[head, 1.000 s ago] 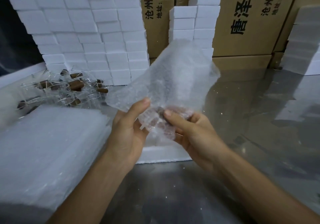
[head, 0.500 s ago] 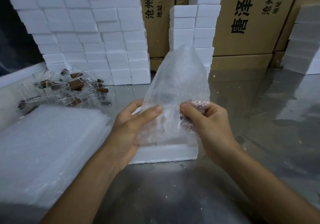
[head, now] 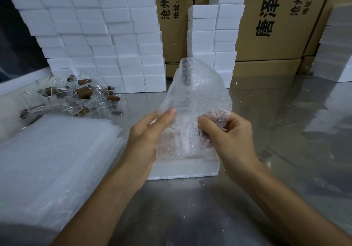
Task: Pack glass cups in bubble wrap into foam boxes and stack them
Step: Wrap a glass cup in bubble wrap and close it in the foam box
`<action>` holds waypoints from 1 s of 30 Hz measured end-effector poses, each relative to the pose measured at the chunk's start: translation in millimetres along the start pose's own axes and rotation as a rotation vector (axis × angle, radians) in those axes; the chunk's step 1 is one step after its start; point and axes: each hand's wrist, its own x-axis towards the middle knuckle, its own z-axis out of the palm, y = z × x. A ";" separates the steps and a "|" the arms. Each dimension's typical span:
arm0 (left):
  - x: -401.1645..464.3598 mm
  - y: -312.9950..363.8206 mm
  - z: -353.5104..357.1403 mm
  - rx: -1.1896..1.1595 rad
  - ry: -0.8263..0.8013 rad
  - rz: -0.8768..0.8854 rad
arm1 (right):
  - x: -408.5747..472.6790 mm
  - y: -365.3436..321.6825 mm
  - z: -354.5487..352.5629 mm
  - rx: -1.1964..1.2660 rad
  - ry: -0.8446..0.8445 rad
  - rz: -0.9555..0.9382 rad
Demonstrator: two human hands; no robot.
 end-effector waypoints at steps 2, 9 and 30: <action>-1.0 -3.0 0.0 0.037 -0.014 -0.003 | -0.7 -0.4 0.1 0.004 0.000 -0.010; -0.9 -8.7 4.7 0.167 0.128 0.101 | -6.0 1.3 5.2 -0.005 -0.031 -0.031; 1.9 1.7 3.1 -0.166 0.286 -0.033 | -9.4 9.5 -0.9 -0.392 -0.058 -0.365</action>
